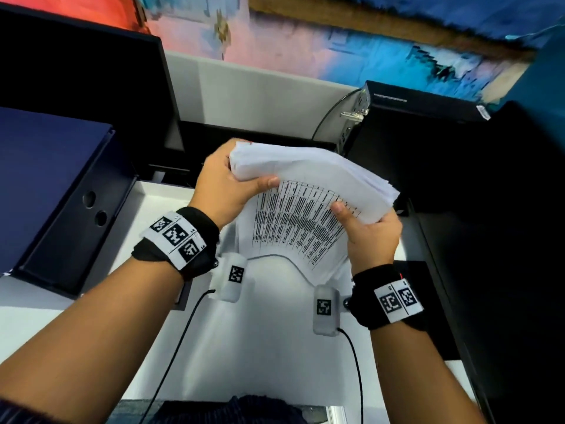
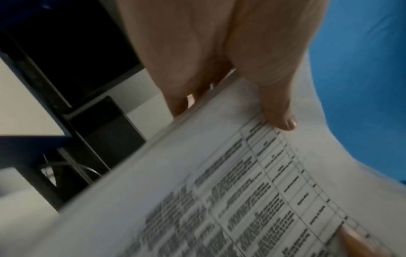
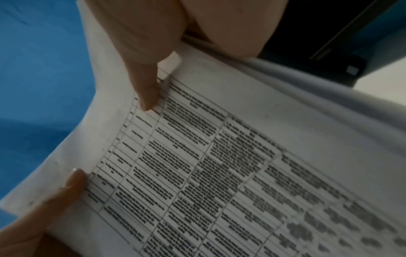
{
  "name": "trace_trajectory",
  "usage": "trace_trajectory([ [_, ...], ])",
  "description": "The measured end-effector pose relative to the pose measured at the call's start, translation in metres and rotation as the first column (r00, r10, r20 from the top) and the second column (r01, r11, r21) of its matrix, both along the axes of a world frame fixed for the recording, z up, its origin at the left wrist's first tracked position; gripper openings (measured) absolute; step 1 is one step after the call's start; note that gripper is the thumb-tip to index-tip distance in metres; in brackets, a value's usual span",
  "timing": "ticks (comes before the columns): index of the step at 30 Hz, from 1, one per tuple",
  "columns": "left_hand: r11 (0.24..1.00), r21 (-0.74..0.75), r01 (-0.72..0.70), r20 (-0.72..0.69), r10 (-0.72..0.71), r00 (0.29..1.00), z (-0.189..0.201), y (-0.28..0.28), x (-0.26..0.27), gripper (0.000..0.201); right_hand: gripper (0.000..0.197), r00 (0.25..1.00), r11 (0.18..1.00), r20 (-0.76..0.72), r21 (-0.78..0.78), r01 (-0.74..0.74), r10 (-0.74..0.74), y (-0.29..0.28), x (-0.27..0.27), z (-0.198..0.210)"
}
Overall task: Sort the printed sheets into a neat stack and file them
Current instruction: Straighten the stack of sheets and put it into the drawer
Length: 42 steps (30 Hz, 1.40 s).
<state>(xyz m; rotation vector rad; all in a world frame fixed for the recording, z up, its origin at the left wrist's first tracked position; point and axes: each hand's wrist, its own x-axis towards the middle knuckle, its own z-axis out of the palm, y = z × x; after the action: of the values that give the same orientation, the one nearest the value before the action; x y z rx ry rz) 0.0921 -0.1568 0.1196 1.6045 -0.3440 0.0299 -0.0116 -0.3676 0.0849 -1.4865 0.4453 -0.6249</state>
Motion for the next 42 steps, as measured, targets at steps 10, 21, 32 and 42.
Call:
trace_trajectory([
  [10, 0.457, 0.778, -0.432, 0.597, -0.320, 0.736, 0.061, -0.029, -0.012, 0.095, 0.020, 0.996, 0.989, -0.038, -0.123, -0.084, 0.080, 0.004, 0.008, 0.006],
  [21, 0.910, 0.409, -0.068, 0.153, 0.005, 0.988, 0.051, 0.018, 0.033, 0.035, 0.117, 0.728, 0.833, -0.421, -0.388, 0.395, -0.541, 0.003, 0.015, -0.010],
  [32, 0.937, -0.346, -0.056, -0.376, -0.084, 0.923, -0.026, 0.039, -0.001, 0.044, 0.085, 0.985, 0.553, -0.009, 0.828, -0.088, 0.171, 0.028, 0.025, -0.049],
  [42, 0.944, 0.118, 0.308, -0.295, -0.263, 0.919, -0.022, 0.033, 0.013, 0.097, 0.068, 0.973, 0.996, -0.227, 0.086, -0.021, 0.040, -0.018, -0.010, 0.007],
])
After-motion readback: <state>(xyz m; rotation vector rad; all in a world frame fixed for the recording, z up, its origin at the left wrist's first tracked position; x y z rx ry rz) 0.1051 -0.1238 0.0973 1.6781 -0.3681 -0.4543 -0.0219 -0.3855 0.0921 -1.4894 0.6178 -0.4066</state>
